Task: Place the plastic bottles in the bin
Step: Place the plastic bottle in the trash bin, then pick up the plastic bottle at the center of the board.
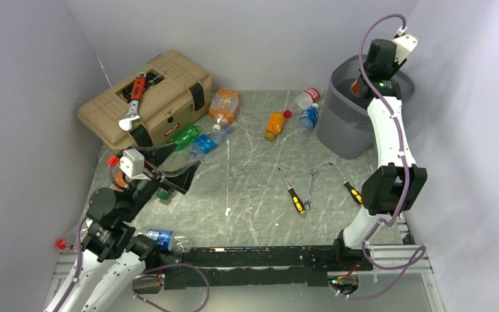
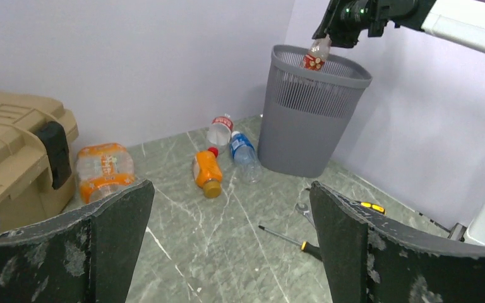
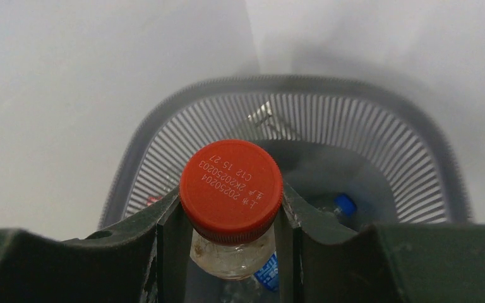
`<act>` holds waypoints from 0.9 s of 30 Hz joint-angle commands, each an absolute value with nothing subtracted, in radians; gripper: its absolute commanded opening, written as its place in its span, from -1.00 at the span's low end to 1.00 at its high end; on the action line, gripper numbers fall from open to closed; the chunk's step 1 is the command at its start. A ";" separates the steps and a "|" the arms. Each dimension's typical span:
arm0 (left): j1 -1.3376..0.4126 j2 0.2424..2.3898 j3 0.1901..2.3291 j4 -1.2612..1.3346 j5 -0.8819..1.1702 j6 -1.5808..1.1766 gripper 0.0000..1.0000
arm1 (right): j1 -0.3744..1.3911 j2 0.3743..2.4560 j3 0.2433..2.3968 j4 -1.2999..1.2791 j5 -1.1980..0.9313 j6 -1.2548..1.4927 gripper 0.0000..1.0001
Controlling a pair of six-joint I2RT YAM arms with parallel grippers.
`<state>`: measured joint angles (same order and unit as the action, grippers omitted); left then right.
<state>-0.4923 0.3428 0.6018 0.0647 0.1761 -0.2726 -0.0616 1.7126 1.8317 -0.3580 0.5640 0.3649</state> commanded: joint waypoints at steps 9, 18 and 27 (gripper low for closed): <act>-0.492 0.622 0.817 -0.204 0.141 -0.297 0.99 | -0.070 1.705 1.830 -0.361 0.460 0.418 0.42; -0.492 0.686 0.836 -0.264 0.043 -0.327 0.99 | -0.035 1.618 1.903 -0.377 0.400 0.494 0.99; -0.492 0.823 0.910 -0.409 -0.092 -0.316 0.99 | 0.431 1.335 1.735 -0.221 0.495 0.289 1.00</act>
